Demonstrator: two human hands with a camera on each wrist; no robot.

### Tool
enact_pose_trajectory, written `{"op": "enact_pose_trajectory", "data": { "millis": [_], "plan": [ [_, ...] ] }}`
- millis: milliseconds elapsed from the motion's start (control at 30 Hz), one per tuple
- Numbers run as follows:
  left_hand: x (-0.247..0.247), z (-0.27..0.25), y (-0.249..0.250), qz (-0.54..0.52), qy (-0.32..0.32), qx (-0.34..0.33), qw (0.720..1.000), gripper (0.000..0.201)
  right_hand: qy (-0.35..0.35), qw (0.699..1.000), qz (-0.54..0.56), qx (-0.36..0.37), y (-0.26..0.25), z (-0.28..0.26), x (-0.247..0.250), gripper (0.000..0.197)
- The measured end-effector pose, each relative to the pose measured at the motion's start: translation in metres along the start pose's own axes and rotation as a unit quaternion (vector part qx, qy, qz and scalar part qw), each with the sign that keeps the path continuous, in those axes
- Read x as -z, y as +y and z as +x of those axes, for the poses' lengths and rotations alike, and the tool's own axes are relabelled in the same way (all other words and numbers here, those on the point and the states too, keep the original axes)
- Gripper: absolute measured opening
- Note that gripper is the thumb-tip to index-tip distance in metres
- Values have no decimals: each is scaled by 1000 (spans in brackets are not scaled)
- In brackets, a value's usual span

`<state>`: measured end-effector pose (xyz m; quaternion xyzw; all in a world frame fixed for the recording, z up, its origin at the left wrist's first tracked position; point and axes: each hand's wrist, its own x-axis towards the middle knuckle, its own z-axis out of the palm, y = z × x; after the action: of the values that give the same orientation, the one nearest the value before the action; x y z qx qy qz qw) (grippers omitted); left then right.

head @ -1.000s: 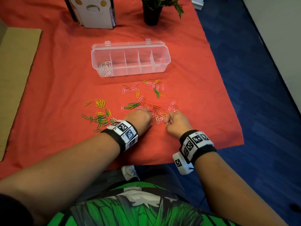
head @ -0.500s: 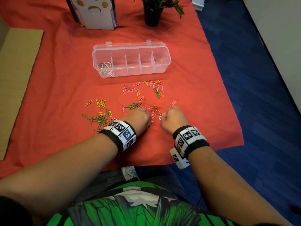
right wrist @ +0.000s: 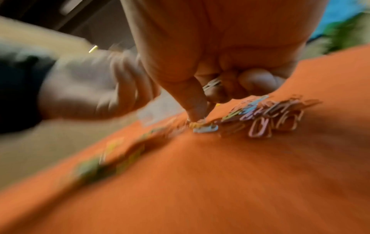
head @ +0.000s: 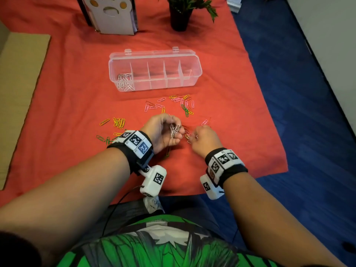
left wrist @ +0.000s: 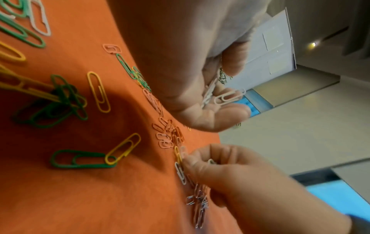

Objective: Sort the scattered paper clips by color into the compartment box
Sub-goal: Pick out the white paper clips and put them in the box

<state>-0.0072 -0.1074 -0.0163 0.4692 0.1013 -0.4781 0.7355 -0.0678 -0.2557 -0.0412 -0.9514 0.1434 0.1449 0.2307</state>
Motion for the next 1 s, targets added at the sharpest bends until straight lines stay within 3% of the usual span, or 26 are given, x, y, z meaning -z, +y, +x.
{"op": "enact_pose_trajectory", "data": {
  "millis": [100,167,300,400,433,500,633,700,767,833,933,967,1000],
  "plan": [
    [-7,11,-8,106,92,-10,990,20,16,990,121,-77,11,4,16,13],
    [-8,20,-17,244,125,-53,960,18,46,981,147,-116,20,7,27,12],
    [-7,29,-29,567,108,-167,799,15,68,983,107,-133,33,9,42,11],
    [-11,34,-34,726,43,-190,660,22,70,984,91,-135,37,10,37,13],
    [-12,35,-36,755,29,-185,628,23,72,985,79,-134,38,11,34,14],
    [-12,35,-39,784,18,-177,595,22,81,988,46,-125,39,13,28,13],
    [-11,36,-42,807,19,-184,561,25,99,987,1,-123,39,19,21,25],
    [-11,36,-42,796,25,-184,576,26,92,987,-10,-129,38,22,19,30],
    [-13,35,-41,755,46,-185,627,24,80,988,-25,-128,37,27,18,29],
    [-17,31,-32,668,89,-152,723,18,61,990,-18,-127,37,30,24,26],
    [-22,24,-17,392,97,-24,915,23,51,977,136,-155,42,30,33,13],
    [-23,21,-13,276,88,5,957,24,45,963,213,-160,45,29,34,14],
    [-23,18,-9,180,75,22,981,23,31,943,289,-163,47,28,36,21]
  ]
}}
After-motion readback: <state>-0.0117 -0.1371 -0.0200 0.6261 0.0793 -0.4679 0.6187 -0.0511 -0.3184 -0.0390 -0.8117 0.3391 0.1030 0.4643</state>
